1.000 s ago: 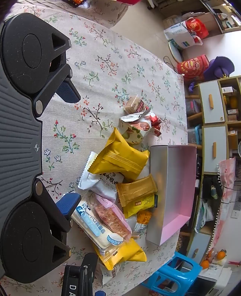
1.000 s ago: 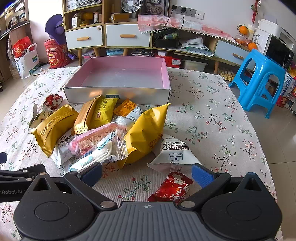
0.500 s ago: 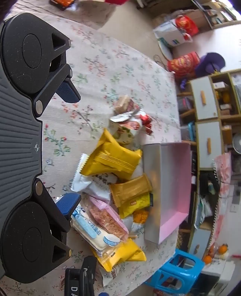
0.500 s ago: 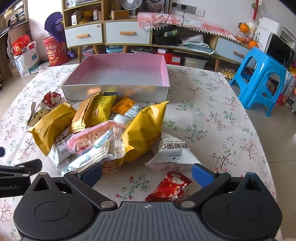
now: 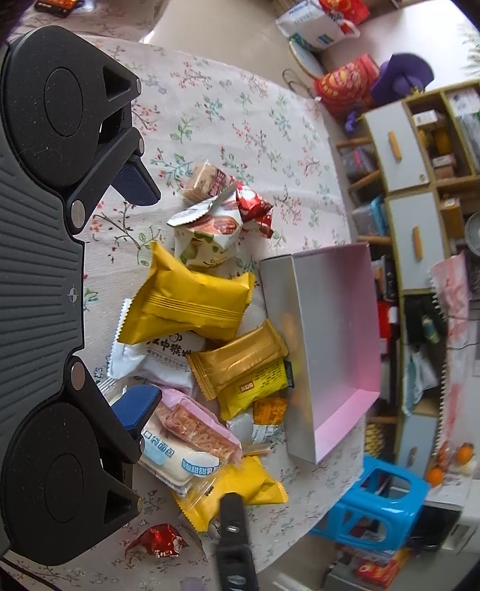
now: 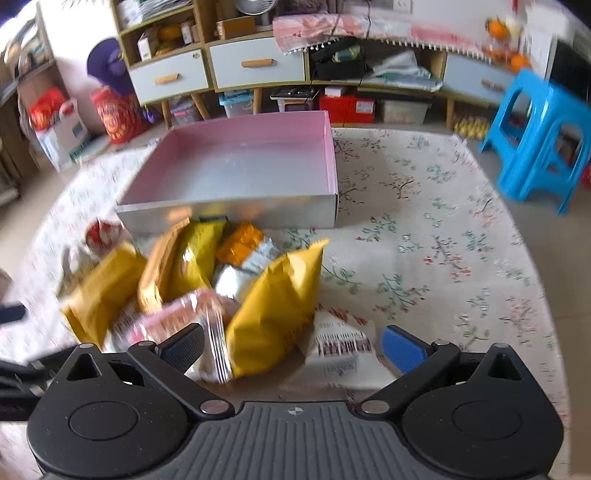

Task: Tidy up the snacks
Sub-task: 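Move the left tool to one yellow pack while the right tool reaches another yellow pack, then close the left tool on a yellow pack while the right tool grasps another yellow pack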

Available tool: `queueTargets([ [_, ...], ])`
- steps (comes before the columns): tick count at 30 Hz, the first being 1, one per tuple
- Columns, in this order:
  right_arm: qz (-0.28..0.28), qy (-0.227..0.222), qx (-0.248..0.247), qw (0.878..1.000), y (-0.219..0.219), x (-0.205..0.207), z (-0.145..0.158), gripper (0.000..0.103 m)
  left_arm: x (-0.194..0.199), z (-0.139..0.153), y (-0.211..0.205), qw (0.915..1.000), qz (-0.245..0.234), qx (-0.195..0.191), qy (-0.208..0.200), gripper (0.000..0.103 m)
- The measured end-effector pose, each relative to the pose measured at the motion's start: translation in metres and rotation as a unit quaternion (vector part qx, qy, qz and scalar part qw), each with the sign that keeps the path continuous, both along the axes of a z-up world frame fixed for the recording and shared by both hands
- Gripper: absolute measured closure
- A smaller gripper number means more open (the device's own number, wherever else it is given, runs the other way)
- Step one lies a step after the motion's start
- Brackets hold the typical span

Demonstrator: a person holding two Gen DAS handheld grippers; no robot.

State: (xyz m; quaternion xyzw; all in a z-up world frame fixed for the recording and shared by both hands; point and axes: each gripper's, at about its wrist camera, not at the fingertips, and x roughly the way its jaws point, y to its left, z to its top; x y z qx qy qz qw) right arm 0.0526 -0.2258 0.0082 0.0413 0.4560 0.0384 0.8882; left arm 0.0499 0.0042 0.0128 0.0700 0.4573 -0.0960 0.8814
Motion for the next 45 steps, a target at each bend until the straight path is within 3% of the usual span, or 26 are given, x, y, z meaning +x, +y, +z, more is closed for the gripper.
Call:
queueTargets([
  [6, -0.030, 0.039, 0.110, 0.993, -0.020, 0.023, -0.006, 0.018, 0.019, -0.008, 0.009, 0.9992, -0.008, -0.038, 0.002, 0.001],
  [10, -0.036, 0.048, 0.135, 0.989, -0.021, 0.027, -0.013, 0.019, 0.023, -0.017, 0.019, 0.9967, -0.010, -0.080, -0.004, 0.006],
  [11, -0.034, 0.046, 0.135, 0.989, -0.020, 0.027, -0.013, 0.024, 0.023, -0.017, 0.019, 0.9965, -0.011, -0.081, -0.014, 0.007],
  [14, -0.040, 0.038, 0.140, 0.989, -0.022, 0.025, -0.010, 0.038, 0.024, -0.014, 0.020, 0.9955, -0.023, -0.080, -0.044, 0.015],
  [16, -0.040, 0.035, 0.156, 0.986, -0.027, 0.026, -0.009, 0.043, 0.025, -0.012, 0.021, 0.9938, -0.035, -0.091, -0.053, 0.037],
  [18, -0.038, 0.040, 0.167, 0.984, -0.028, 0.027, -0.009, 0.046, 0.028, -0.011, 0.020, 0.9926, -0.041, -0.101, -0.054, 0.040],
  [23, -0.029, 0.060, 0.167, 0.984, -0.023, 0.030, -0.015, 0.052, 0.031, -0.013, 0.005, 0.9926, -0.075, -0.076, -0.057, 0.044],
  [28, -0.032, 0.076, 0.160, 0.984, -0.021, 0.033, -0.026, 0.056, 0.040, -0.030, 0.004, 0.9963, -0.065, -0.049, -0.027, 0.055],
  [37, -0.021, 0.071, 0.154, 0.985, -0.014, 0.035, -0.034, 0.056, 0.044, -0.041, 0.010, 0.9974, -0.044, -0.054, -0.016, 0.060],
  [45, -0.021, 0.055, 0.149, 0.987, -0.013, 0.033, -0.037, 0.071, 0.040, -0.036, 0.016, 0.9969, -0.016, -0.074, -0.020, 0.065],
])
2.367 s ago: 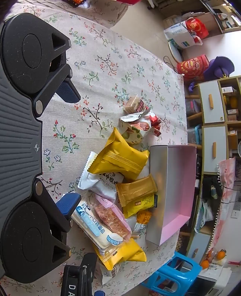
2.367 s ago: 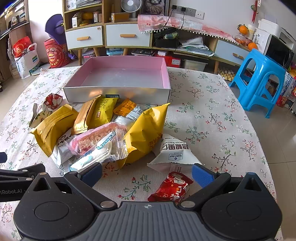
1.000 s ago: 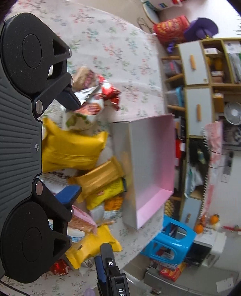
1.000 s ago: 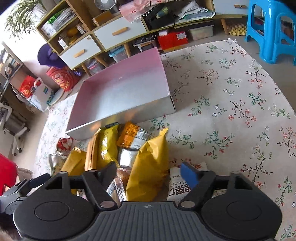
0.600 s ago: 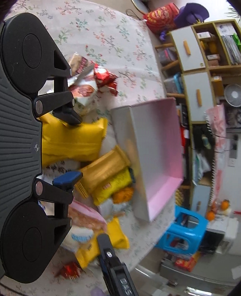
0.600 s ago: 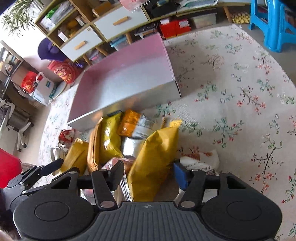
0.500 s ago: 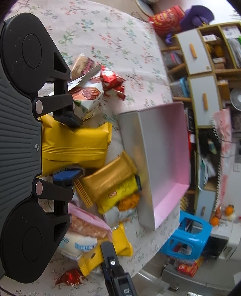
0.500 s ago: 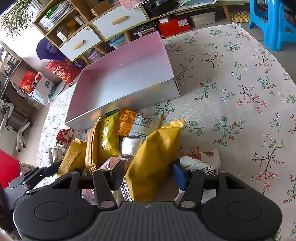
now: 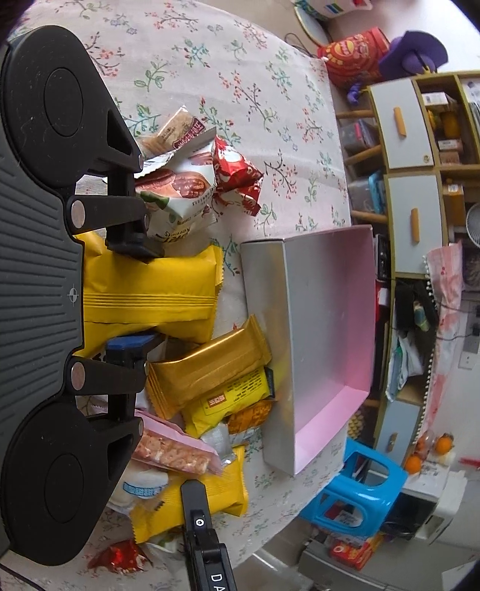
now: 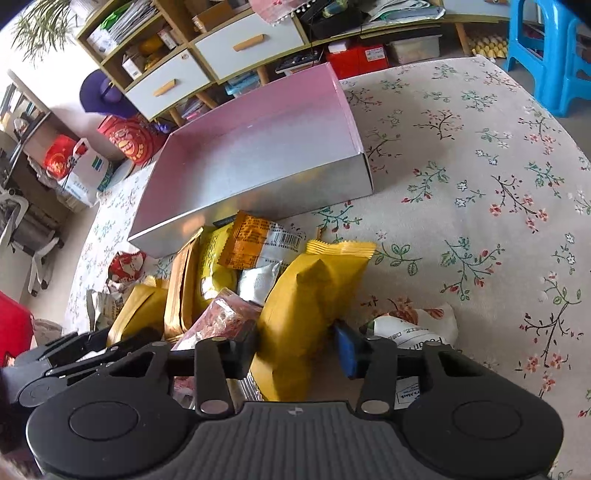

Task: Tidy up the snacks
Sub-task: 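Close the left tool on a yellow pack while the right tool grasps another yellow pack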

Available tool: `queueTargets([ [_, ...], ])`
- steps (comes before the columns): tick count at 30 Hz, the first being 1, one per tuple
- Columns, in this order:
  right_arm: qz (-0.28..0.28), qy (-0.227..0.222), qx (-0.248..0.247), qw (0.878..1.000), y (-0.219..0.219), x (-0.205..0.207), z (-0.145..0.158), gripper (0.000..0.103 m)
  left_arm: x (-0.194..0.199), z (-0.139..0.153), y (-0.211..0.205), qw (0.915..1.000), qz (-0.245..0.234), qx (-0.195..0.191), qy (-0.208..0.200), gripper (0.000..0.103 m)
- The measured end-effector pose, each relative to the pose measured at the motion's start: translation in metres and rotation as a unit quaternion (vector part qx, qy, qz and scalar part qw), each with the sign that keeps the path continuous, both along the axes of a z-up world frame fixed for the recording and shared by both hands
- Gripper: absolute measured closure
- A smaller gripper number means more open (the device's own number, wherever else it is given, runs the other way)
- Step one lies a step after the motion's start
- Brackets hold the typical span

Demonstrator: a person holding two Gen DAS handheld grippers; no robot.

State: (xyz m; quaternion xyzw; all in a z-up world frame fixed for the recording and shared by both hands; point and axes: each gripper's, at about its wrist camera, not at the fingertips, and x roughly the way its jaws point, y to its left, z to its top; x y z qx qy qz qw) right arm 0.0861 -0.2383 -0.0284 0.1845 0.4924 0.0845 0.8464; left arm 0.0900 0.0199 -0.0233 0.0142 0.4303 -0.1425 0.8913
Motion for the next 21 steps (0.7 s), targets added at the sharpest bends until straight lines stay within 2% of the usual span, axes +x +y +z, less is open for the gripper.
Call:
queueTargets([
  [7, -0.015, -0.028, 0.014, 0.999, -0.011, -0.007, 0.018, 0.079, -0.006, 0.017, 0.006, 0.9995, 0.016, -0.014, -0.023, 0.066],
  [9, -0.019, -0.033, 0.018, 0.999, -0.014, -0.007, 0.023, 0.089, -0.009, 0.022, 0.007, 0.9992, 0.017, -0.017, -0.030, 0.066],
  [10, -0.021, -0.035, 0.023, 0.999, -0.016, -0.007, 0.025, 0.101, -0.010, 0.024, 0.007, 0.9991, 0.018, -0.018, -0.033, 0.066],
  [11, -0.023, -0.037, 0.029, 0.999, -0.018, -0.007, 0.028, 0.103, -0.011, 0.026, 0.008, 0.9990, 0.017, -0.018, -0.036, 0.066],
  [15, -0.032, -0.042, 0.032, 0.998, -0.025, -0.004, 0.035, 0.103, -0.012, 0.027, 0.009, 0.9989, 0.020, -0.015, -0.039, 0.066],
  [16, -0.031, -0.038, 0.031, 0.998, -0.025, -0.003, 0.034, 0.097, -0.011, 0.026, 0.007, 0.9990, 0.022, -0.014, -0.036, 0.066],
  [18, -0.033, -0.026, 0.030, 0.999, -0.023, 0.000, 0.029, 0.092, -0.011, 0.023, 0.007, 0.9992, 0.024, -0.013, -0.030, 0.066],
  [19, -0.032, -0.020, 0.028, 0.999, -0.021, 0.002, 0.026, 0.086, -0.011, 0.021, 0.006, 0.9992, 0.024, -0.013, -0.028, 0.066],
  [20, -0.032, -0.014, 0.023, 0.999, -0.019, 0.004, 0.022, 0.074, -0.011, 0.019, 0.006, 0.9993, 0.024, -0.013, -0.025, 0.066],
  [21, -0.032, -0.010, 0.019, 0.999, -0.017, 0.005, 0.019, 0.072, -0.011, 0.018, 0.005, 0.9994, 0.024, -0.013, -0.023, 0.066],
])
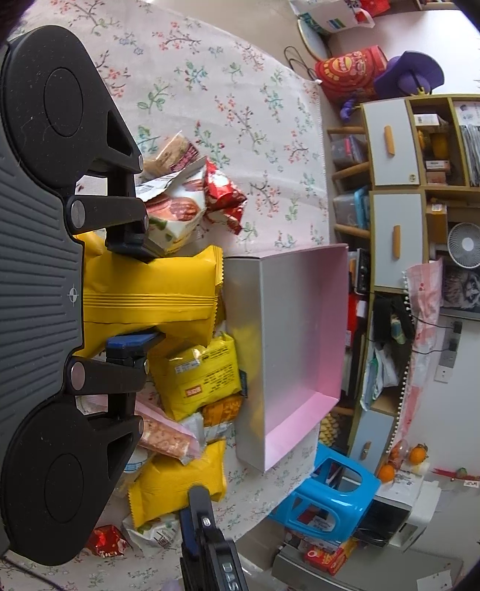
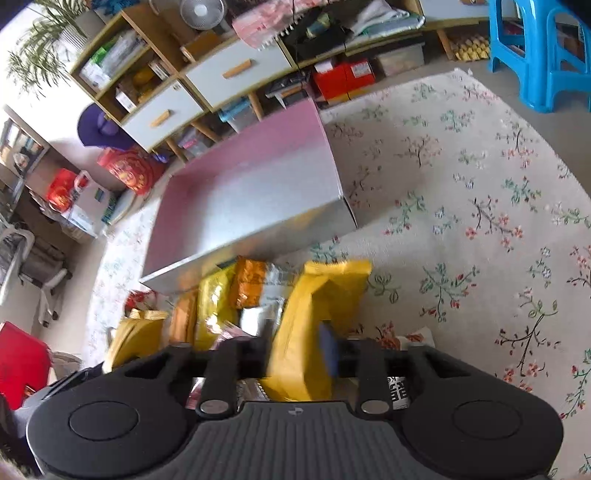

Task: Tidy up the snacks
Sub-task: 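Close the left tool on a yellow pack while the right tool grasps another yellow pack, then carry the yellow packs into the tray box and open both tools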

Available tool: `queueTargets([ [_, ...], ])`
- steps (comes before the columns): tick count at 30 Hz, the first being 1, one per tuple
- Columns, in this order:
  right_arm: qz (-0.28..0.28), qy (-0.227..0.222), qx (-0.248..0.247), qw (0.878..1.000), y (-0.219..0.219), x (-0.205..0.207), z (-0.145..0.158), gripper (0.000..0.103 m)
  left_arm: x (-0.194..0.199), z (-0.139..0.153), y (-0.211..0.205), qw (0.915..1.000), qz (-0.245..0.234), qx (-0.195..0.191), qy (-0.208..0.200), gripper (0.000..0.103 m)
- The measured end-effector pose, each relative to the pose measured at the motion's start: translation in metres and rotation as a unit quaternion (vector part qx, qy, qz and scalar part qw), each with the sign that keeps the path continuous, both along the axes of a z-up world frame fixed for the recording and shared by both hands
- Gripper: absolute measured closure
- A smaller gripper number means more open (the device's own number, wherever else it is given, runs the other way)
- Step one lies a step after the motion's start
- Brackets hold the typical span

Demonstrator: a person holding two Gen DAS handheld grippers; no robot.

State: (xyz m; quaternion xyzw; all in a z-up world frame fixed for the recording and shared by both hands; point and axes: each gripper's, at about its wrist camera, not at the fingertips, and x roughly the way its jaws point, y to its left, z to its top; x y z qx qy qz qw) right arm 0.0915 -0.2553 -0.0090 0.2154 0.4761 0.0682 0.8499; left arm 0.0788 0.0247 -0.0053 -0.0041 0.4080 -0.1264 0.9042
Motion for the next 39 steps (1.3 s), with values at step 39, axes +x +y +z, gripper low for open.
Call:
queueTargets([
  [39, -0.007, -0.120, -0.025, 0.992, 0.001, 0.082, 0.027, 0.080, 0.109, 0.015, -0.033, 0.9963, 0.044, 0.010, -0.073, 0.066],
])
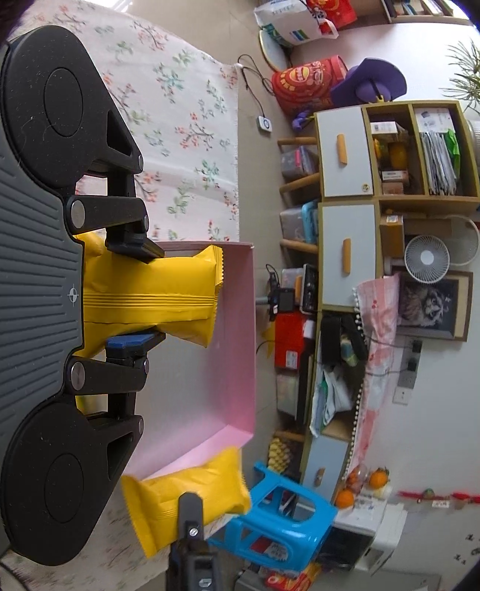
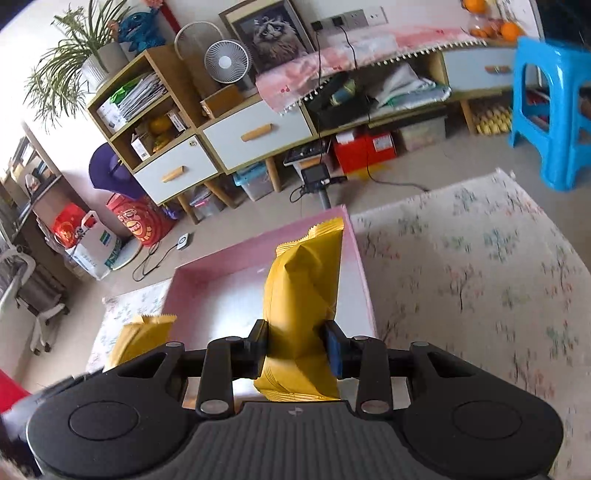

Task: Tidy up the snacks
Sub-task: 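Carry the yellow packs into the tray box and open both tools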

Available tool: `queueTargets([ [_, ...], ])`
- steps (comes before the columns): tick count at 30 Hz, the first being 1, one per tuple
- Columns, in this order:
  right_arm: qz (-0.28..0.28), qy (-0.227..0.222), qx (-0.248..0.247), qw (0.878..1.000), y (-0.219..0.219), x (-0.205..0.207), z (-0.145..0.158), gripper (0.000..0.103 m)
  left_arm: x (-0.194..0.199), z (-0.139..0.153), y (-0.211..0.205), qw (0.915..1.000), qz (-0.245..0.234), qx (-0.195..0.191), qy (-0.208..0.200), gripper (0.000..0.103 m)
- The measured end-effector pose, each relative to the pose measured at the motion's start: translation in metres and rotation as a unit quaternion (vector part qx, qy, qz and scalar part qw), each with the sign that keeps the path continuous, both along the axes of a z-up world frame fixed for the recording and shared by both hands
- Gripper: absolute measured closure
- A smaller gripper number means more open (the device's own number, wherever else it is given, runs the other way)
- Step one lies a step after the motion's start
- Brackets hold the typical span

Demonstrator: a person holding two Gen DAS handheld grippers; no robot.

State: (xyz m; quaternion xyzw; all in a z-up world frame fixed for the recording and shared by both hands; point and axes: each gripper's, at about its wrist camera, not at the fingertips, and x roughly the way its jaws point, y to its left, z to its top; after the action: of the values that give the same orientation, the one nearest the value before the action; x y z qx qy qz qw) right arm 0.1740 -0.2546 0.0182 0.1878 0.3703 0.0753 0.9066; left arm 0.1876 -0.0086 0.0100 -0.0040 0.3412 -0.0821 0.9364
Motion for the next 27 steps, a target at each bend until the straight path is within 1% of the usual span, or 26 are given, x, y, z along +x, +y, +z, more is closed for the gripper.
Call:
queueTargets([
  [1, 0.001, -0.003, -0.001, 1.000, -0.001, 0.004, -0.002, 0.081, 0.006, -0.003, -0.002, 1.0000, 0.003, 0.000, 0.001, 0.066],
  [3, 0.003, -0.008, 0.000, 1.000, -0.003, 0.012, -0.005, 0.086, 0.015, -0.009, -0.005, 1.0000, 0.008, 0.002, 0.002, 0.066],
  [8, 0.014, -0.009, 0.004, 1.000, -0.005, 0.021, -0.012, 0.086, 0.027, -0.025, -0.012, 0.9997, 0.020, 0.011, 0.006, 0.066],
  [12, 0.017, -0.004, -0.009, 1.000, -0.003, 0.023, -0.015, 0.086, 0.029, -0.029, -0.018, 0.9997, 0.017, 0.019, 0.001, 0.065],
  [15, 0.016, -0.001, -0.008, 1.000, -0.004, 0.023, -0.016, 0.084, 0.028, -0.029, -0.021, 0.9995, 0.016, 0.026, -0.004, 0.058],
  [16, 0.015, 0.001, -0.008, 1.000, -0.004, 0.023, -0.017, 0.084, 0.027, -0.029, -0.021, 0.9996, 0.012, 0.025, -0.003, 0.052],
  [17, 0.015, 0.003, -0.009, 1.000, -0.004, 0.023, -0.017, 0.083, 0.026, -0.028, -0.021, 0.9996, 0.008, 0.026, -0.004, 0.048],
  [18, 0.015, 0.004, -0.011, 1.000, -0.004, 0.022, -0.018, 0.081, 0.024, -0.026, -0.022, 0.9996, 0.004, 0.028, -0.006, 0.041],
  [19, 0.014, 0.006, -0.012, 1.000, -0.004, 0.022, -0.019, 0.073, 0.022, -0.025, -0.023, 0.9995, 0.000, 0.030, -0.009, 0.037],
  [20, 0.012, 0.008, -0.014, 1.000, -0.005, 0.021, -0.019, 0.066, 0.019, -0.023, -0.024, 0.9994, -0.005, 0.034, -0.011, 0.035],
  [21, 0.011, 0.009, -0.015, 1.000, -0.004, 0.021, -0.019, 0.064, 0.017, -0.022, -0.025, 0.9992, -0.010, 0.036, -0.011, 0.033],
  [23, 0.011, 0.011, -0.015, 1.000, -0.004, 0.020, -0.019, 0.053, 0.013, -0.019, -0.026, 0.9991, -0.019, 0.039, -0.007, 0.029],
  [26, 0.010, 0.009, -0.022, 1.000, -0.002, 0.015, -0.016, 0.042, 0.005, -0.014, -0.025, 0.9989, -0.028, 0.039, 0.000, 0.023],
  [27, 0.011, 0.008, -0.025, 1.000, -0.001, 0.013, -0.015, 0.039, 0.003, -0.013, -0.025, 0.9988, -0.030, 0.040, 0.003, 0.021],
])
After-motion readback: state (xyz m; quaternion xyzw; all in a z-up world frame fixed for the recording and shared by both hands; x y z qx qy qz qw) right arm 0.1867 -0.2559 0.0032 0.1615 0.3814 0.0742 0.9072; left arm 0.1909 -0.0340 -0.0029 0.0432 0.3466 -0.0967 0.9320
